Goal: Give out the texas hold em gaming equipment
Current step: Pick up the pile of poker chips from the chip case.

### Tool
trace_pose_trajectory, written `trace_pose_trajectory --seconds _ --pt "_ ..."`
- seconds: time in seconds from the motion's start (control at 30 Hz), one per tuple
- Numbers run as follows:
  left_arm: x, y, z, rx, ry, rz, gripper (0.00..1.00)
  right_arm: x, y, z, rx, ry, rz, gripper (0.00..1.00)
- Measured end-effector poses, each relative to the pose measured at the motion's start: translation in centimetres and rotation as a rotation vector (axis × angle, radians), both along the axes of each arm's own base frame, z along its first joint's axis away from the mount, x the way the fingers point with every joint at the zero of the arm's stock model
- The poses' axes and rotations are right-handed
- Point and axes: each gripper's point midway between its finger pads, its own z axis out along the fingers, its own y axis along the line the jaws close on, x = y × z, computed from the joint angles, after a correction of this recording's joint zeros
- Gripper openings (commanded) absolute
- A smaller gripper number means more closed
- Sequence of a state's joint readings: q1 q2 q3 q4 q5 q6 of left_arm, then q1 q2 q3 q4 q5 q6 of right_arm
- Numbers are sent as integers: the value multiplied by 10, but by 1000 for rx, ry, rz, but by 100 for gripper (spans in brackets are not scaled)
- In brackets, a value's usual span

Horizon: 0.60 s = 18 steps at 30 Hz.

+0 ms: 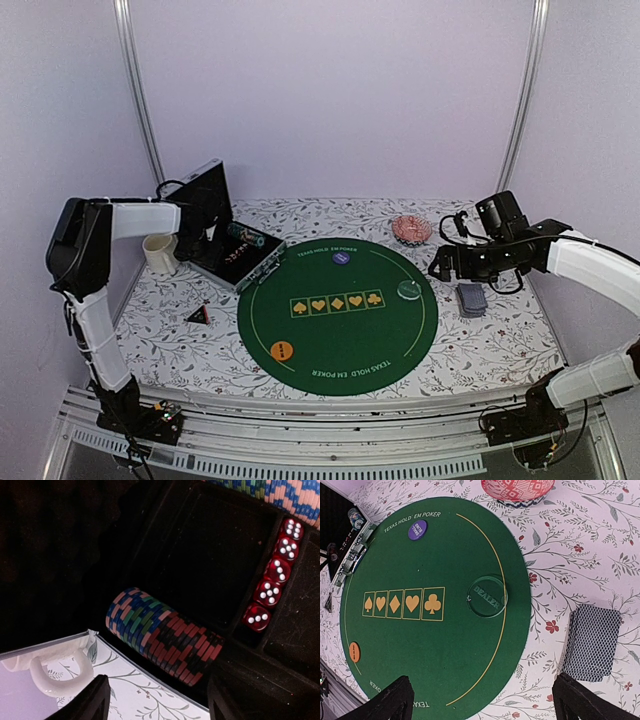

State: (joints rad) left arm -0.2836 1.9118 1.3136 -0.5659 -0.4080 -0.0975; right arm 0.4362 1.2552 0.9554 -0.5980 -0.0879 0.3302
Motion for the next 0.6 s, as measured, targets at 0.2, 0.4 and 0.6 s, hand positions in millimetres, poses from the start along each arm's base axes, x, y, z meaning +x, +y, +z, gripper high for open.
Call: trace_pose_trajectory --seconds 0.2,0.4,0.6 --pt "9 -5 -1 -13 -9 -9 57 2 2 -5 -2 11 9 99" --pt "15 -8 1 -23 -25 -18 53 2 5 -8 1 22 19 99" --pt "21 -12 -11 -29 -21 -30 52 2 6 -13 0 37 25 99"
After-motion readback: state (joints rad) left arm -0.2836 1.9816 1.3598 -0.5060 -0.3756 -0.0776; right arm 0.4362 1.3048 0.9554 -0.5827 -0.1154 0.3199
